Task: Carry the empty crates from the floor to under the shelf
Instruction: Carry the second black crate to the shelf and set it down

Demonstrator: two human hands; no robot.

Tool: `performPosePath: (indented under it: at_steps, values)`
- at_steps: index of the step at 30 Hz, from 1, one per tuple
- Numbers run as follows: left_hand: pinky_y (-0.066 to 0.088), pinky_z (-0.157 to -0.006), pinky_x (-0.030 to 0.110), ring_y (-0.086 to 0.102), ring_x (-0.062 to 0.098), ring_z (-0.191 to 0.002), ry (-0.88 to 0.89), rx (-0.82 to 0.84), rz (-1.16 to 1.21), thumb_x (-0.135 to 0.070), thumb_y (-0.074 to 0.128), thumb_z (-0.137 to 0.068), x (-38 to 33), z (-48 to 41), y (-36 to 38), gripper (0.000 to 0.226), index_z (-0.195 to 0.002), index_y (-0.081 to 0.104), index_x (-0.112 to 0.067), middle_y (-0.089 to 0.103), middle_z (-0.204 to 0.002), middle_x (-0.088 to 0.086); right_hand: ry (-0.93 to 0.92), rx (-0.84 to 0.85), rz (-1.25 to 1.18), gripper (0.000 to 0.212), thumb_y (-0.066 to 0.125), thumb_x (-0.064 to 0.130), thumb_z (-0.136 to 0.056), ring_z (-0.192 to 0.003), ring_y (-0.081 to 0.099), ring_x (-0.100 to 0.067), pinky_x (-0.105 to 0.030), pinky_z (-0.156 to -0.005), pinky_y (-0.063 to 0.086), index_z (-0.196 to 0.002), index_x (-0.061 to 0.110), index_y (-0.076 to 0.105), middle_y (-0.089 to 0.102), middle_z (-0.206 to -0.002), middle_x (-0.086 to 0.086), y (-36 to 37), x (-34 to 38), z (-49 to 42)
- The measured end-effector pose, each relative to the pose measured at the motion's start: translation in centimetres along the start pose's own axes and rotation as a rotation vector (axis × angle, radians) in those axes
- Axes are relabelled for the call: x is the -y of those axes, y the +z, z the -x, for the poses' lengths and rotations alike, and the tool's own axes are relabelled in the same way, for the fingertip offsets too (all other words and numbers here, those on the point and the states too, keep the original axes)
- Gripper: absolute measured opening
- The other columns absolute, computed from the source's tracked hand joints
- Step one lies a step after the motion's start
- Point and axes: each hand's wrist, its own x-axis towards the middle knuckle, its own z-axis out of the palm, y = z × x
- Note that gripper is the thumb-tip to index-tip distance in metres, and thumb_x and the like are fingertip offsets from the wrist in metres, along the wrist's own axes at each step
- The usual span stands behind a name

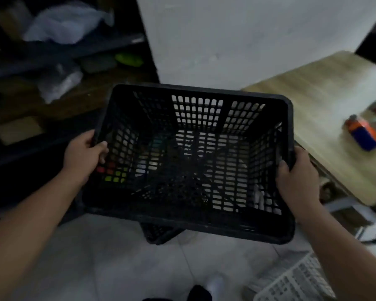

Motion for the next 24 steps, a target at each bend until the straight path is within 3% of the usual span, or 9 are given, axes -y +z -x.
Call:
performPosePath:
  at_steps: [2, 3, 6, 11, 13, 14, 16, 20, 24]
  values:
    - [0.046, -0.054, 0.028, 0.054, 0.005, -0.045, -0.056, -0.107, 0.035, -0.015, 0.063, -0.096, 2.7, 1.2, -6.4, 0.038, -0.131, 0.064, -0.030, 0.069, -0.072, -0.001, -0.073, 0.066, -0.028, 0.036, 0.051, 0.016, -0.099, -0.081, 0.057, -0.024, -0.033, -0.063, 0.040, -0.135, 0.011, 0.046, 0.059, -0.102, -0.005, 2.3, 4.6, 0.9]
    - [0.046, -0.051, 0.025, 0.054, 0.005, -0.045, -0.068, -0.156, 0.036, -0.013, 0.063, -0.096, 3.9, 2.0, -9.5, 0.036, -0.131, 0.064, -0.022, 0.068, -0.073, 0.001, -0.112, 0.096, -0.040, 0.037, 0.051, 0.016, -0.099, -0.089, 0.059, -0.029, -0.034, -0.067, 0.040, -0.136, 0.011, 0.046, 0.061, -0.106, -0.008, 3.5, 7.1, 1.6]
    - [0.046, -0.046, 0.020, 0.056, 0.005, -0.047, -0.113, -0.298, 0.026, -0.014, 0.062, -0.095, 7.5, 5.3, -19.1, 0.029, -0.120, 0.066, -0.028, 0.069, -0.071, 0.000, -0.241, 0.179, -0.070, 0.033, 0.052, 0.015, -0.098, -0.096, 0.063, -0.037, -0.034, -0.067, 0.039, -0.131, 0.011, 0.049, 0.064, -0.106, -0.011, 7.6, 14.5, 4.5]
    - [0.047, -0.055, 0.033, 0.060, 0.015, -0.062, -0.250, -0.530, 0.092, -0.009, 0.062, -0.094, 13.7, 12.4, -33.9, 0.031, -0.123, 0.069, -0.018, 0.068, -0.077, 0.000, -0.426, 0.316, -0.081, 0.032, 0.054, 0.017, -0.097, -0.096, 0.063, -0.042, -0.035, -0.068, 0.037, -0.128, 0.011, 0.051, 0.067, -0.111, -0.020, 14.9, 26.5, 11.5]
    - [0.047, -0.051, 0.029, 0.058, 0.010, -0.053, -0.293, -0.615, 0.072, -0.009, 0.062, -0.094, 15.8, 15.5, -38.9, 0.026, -0.117, 0.071, -0.018, 0.068, -0.072, -0.003, -0.495, 0.366, -0.066, 0.041, 0.053, 0.021, -0.098, -0.078, 0.062, -0.033, -0.029, -0.060, 0.035, -0.137, 0.012, 0.047, 0.067, -0.115, -0.018, 17.9, 30.9, 14.4]
    - [0.046, -0.048, 0.026, 0.056, 0.006, -0.050, -0.309, -0.663, 0.069, -0.008, 0.062, -0.094, 16.8, 17.2, -41.2, 0.024, -0.115, 0.071, -0.017, 0.068, -0.071, -0.003, -0.522, 0.399, -0.070, 0.044, 0.053, 0.023, -0.099, -0.066, 0.056, -0.020, -0.026, -0.054, 0.034, -0.141, 0.013, 0.044, 0.067, -0.114, -0.017, 19.4, 33.1, 16.1]
    - [0.045, -0.044, 0.020, 0.053, 0.002, -0.045, -0.340, -0.770, 0.093, -0.004, 0.062, -0.094, 18.6, 20.5, -45.5, 0.026, -0.115, 0.071, -0.016, 0.066, -0.072, 0.001, -0.573, 0.477, -0.091, 0.047, 0.052, 0.024, -0.099, -0.060, 0.047, -0.013, -0.028, -0.050, 0.037, -0.144, 0.015, 0.041, 0.067, -0.112, -0.017, 22.4, 37.4, 19.5]
    - [0.045, -0.049, 0.025, 0.051, 0.009, -0.048, -0.424, -0.942, 0.106, -0.005, 0.061, -0.094, 21.9, 26.2, -53.0, 0.032, -0.122, 0.070, -0.019, 0.066, -0.073, 0.003, -0.723, 0.608, -0.123, 0.046, 0.051, 0.023, -0.100, -0.078, 0.060, -0.033, -0.038, -0.062, 0.049, -0.143, 0.013, 0.041, 0.066, -0.111, -0.020, 27.6, 45.5, 26.8]
    - [0.045, -0.046, 0.022, 0.053, 0.005, -0.045, -0.488, -1.124, 0.085, -0.008, 0.063, -0.093, 25.2, 31.5, -59.1, 0.032, -0.122, 0.070, -0.019, 0.067, -0.070, 0.000, -0.867, 0.719, -0.178, 0.045, 0.050, 0.022, -0.100, -0.104, 0.062, -0.041, -0.041, -0.075, 0.048, -0.143, 0.011, 0.043, 0.063, -0.123, -0.021, 33.3, 53.4, 33.4]
